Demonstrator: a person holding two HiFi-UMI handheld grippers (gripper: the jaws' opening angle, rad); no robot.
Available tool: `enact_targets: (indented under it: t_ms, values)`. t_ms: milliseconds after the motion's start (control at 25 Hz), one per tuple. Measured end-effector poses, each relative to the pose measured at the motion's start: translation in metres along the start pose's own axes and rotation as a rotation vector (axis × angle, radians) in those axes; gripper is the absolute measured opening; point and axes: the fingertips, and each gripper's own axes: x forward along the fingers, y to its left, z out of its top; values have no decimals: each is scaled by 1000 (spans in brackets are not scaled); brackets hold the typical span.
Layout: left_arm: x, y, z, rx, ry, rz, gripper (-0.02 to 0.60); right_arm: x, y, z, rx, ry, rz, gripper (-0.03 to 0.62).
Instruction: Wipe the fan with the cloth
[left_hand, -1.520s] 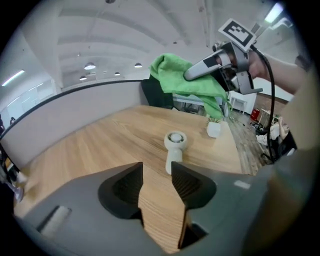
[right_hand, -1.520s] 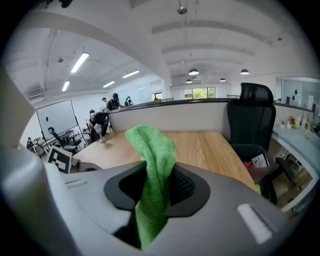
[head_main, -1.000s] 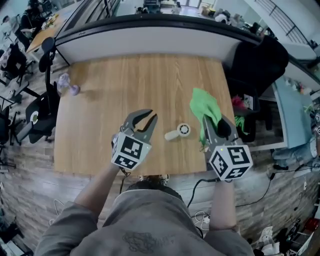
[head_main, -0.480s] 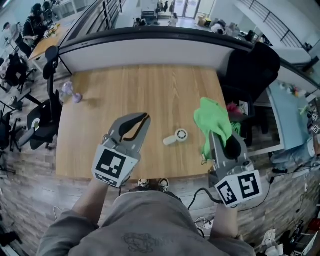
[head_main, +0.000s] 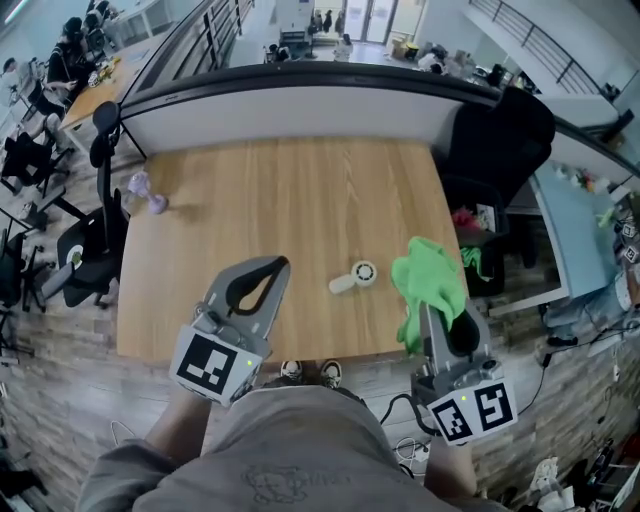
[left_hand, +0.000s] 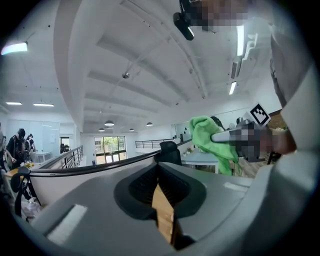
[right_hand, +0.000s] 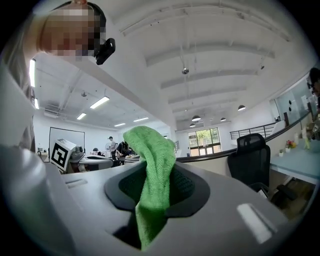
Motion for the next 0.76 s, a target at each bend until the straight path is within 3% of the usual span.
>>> enact_targets:
  t_ms: [200,440,760]
  values:
    - [-5,-2,-16,-5,35,-10,2,-3,4,-24,26,55,-7,101]
    - [-5,5,-14,14,37,-6,2,0,7,-22,94,29,5,101]
    - [-8,8,-24,-2,56,-41,2,9,17,-28,58,42,-8,101]
